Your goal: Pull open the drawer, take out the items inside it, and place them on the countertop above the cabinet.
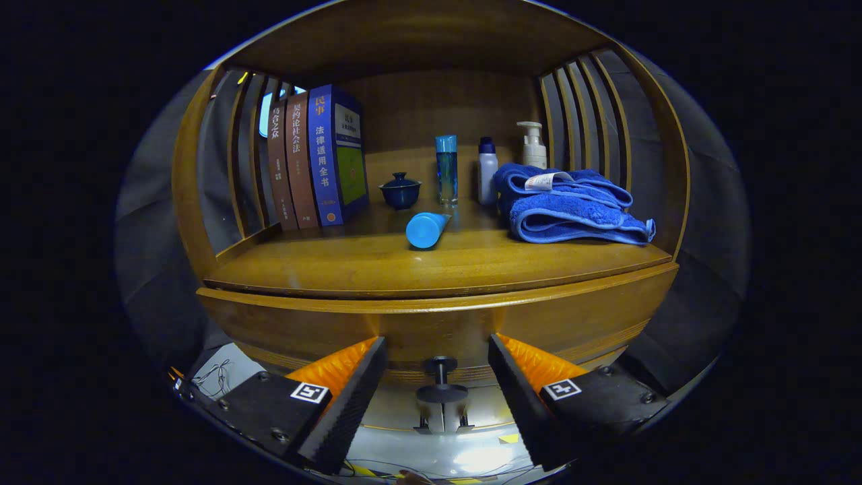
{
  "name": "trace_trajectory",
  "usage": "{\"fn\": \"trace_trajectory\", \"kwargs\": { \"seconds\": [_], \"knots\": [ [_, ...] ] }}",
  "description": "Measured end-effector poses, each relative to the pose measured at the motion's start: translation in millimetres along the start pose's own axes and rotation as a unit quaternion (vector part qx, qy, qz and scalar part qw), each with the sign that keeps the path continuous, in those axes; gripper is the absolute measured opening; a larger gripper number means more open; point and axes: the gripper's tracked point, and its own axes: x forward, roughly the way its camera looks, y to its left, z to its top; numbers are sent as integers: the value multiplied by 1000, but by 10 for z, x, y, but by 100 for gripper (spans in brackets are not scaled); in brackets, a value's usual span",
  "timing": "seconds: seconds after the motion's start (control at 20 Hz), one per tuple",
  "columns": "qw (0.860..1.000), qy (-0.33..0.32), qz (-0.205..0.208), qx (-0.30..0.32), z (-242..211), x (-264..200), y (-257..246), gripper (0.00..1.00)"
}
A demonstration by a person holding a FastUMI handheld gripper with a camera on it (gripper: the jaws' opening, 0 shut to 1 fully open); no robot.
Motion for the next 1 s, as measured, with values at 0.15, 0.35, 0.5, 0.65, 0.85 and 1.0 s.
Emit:
{"fn": "trace_trajectory", "kwargs": {
  "seconds": [0.15, 0.35, 0.5, 0.65, 0.85, 1.0],
  "knots": [
    [1000, -2, -6, -4, -9, 5, 0, 99],
    [1000, 5, -4, -2, -16, 8, -2, 100],
    [1000, 7, -6, -6, 73, -45, -20, 99],
    [1000, -14, -5, -18, 248, -182, 5, 99],
    [999, -43, -4, -24, 574, -429, 63, 99],
    [996, -82, -2, -26, 938, -692, 124, 99]
  ]
}}
